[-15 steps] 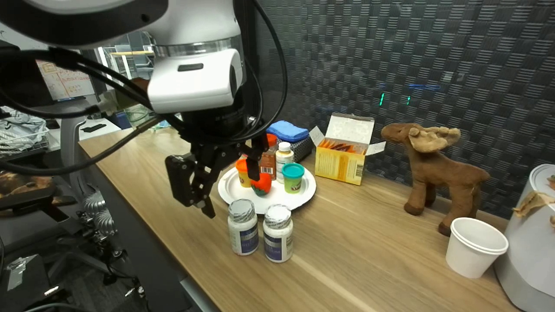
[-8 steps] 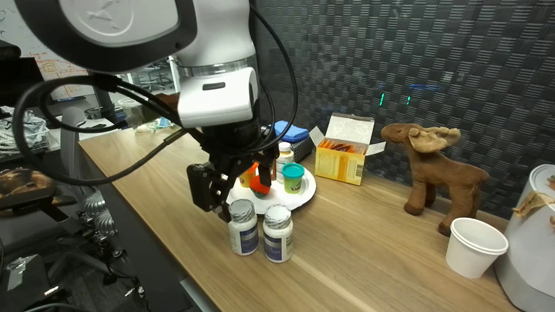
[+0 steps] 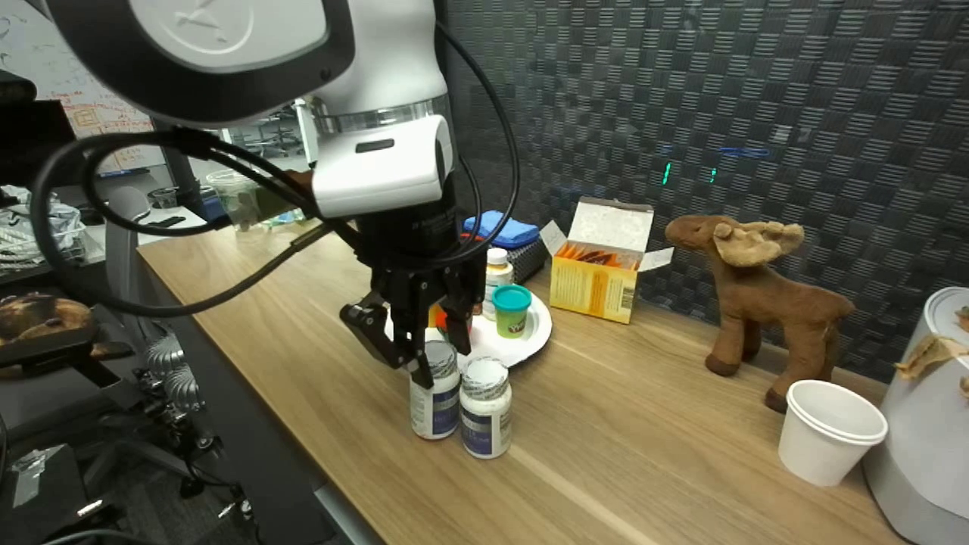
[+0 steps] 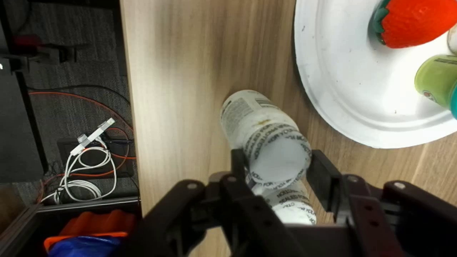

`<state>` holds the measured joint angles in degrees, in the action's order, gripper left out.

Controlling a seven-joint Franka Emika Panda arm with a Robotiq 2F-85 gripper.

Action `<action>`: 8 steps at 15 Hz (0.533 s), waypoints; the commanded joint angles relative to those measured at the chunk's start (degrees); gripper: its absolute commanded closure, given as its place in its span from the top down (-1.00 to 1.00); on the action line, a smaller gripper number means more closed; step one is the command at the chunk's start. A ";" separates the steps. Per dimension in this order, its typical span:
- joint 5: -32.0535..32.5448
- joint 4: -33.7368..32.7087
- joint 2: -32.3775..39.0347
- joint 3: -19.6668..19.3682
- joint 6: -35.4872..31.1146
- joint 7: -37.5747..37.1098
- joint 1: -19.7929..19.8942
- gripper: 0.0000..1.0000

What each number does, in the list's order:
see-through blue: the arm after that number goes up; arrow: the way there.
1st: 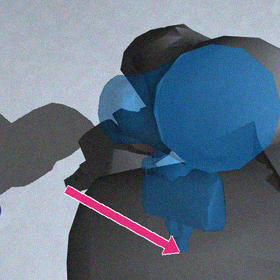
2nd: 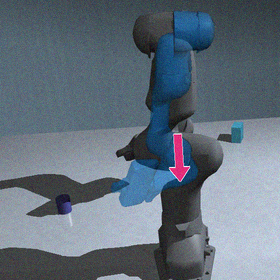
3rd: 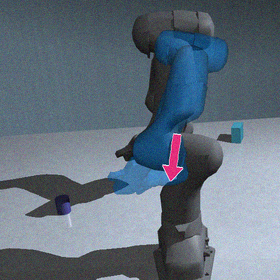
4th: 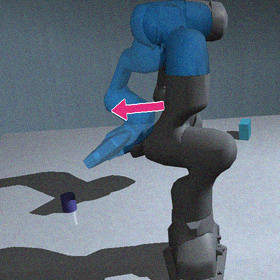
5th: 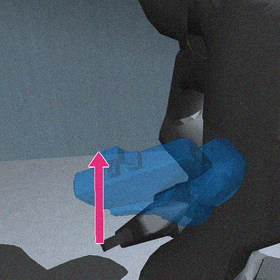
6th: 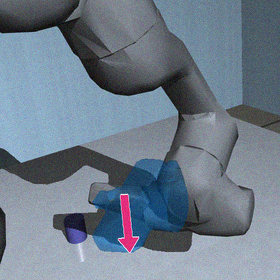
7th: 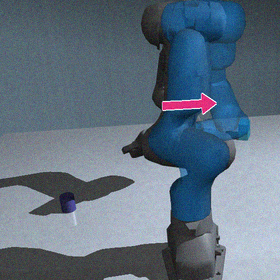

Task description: Put all the objects surrounding the plate onto the plate.

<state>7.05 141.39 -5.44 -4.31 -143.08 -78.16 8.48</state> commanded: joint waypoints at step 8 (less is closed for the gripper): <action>5.37 -2.84 -4.52 1.55 1.58 -3.55 -0.01 -0.59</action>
<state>8.81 140.24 -6.48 -4.07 -143.03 -78.89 8.42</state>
